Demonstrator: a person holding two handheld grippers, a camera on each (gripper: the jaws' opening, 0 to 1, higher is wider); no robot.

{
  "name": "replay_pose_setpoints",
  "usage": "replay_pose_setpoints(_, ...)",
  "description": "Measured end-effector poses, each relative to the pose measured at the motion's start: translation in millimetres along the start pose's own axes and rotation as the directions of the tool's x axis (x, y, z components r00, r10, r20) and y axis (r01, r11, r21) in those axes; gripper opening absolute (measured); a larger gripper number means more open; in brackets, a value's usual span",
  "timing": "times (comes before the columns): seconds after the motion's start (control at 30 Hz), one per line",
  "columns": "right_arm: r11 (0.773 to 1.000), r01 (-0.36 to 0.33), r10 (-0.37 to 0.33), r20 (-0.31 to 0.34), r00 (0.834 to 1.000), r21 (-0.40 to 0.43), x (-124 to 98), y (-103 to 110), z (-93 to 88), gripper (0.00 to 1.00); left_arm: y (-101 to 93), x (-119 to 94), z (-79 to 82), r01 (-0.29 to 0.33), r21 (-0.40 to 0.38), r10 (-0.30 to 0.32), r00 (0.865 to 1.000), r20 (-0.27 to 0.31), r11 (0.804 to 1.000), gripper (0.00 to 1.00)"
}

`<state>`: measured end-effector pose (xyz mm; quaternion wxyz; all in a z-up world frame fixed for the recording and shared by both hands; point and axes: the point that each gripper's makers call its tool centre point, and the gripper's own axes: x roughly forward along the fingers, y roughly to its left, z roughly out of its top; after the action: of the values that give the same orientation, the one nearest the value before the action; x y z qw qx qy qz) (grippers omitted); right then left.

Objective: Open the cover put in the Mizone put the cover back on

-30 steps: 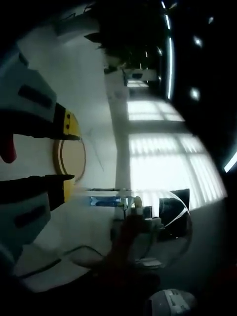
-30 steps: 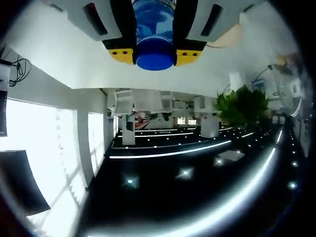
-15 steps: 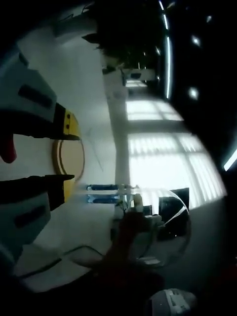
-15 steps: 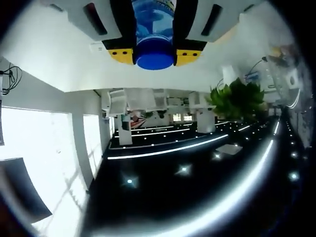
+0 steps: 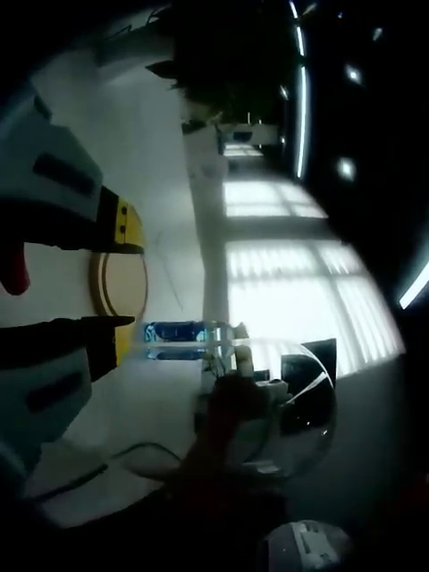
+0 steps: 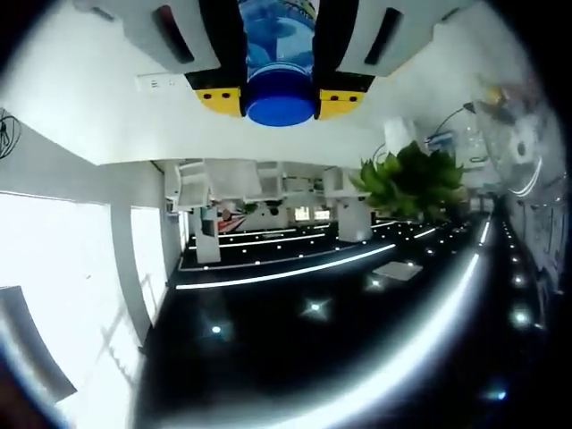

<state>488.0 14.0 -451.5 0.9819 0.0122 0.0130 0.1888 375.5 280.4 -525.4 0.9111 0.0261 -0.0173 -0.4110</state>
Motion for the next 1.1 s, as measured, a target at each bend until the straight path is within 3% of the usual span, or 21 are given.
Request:
replay_pose_setpoints(0.2, 0.999, -0.038, 0.038, 0.003, 0.999, 0.006, 5, 10, -1.0, 0.21, -0.2, 0, -2.0, 0.001, 0.008, -0.001, 1.0, -0.012, 1.0, 0.2)
replay_pose_setpoints(0.37, 1.0, -0.028, 0.028, -0.005, 1.0, -0.003, 6, 14, -0.7, 0.21, -0.3, 1, -2.8, 0.005, 0.004, -0.005, 1.0, -0.013, 1.0, 0.2)
replay_pose_setpoints(0.83, 0.996, -0.08, 0.08, -0.009, 0.997, -0.031, 7, 13, 1.0, 0.2, 2.2, 3, -7.3, 0.0, -0.017, -0.001, 1.0, -0.021, 1.0, 0.2)
replay_pose_setpoints(1.1, 0.993, -0.107, 0.107, 0.002, 0.994, -0.045, 11, 21, 17.7, 0.19, 4.3, 2, -9.3, -0.006, -0.018, 0.006, 1.0, -0.028, 1.0, 0.2)
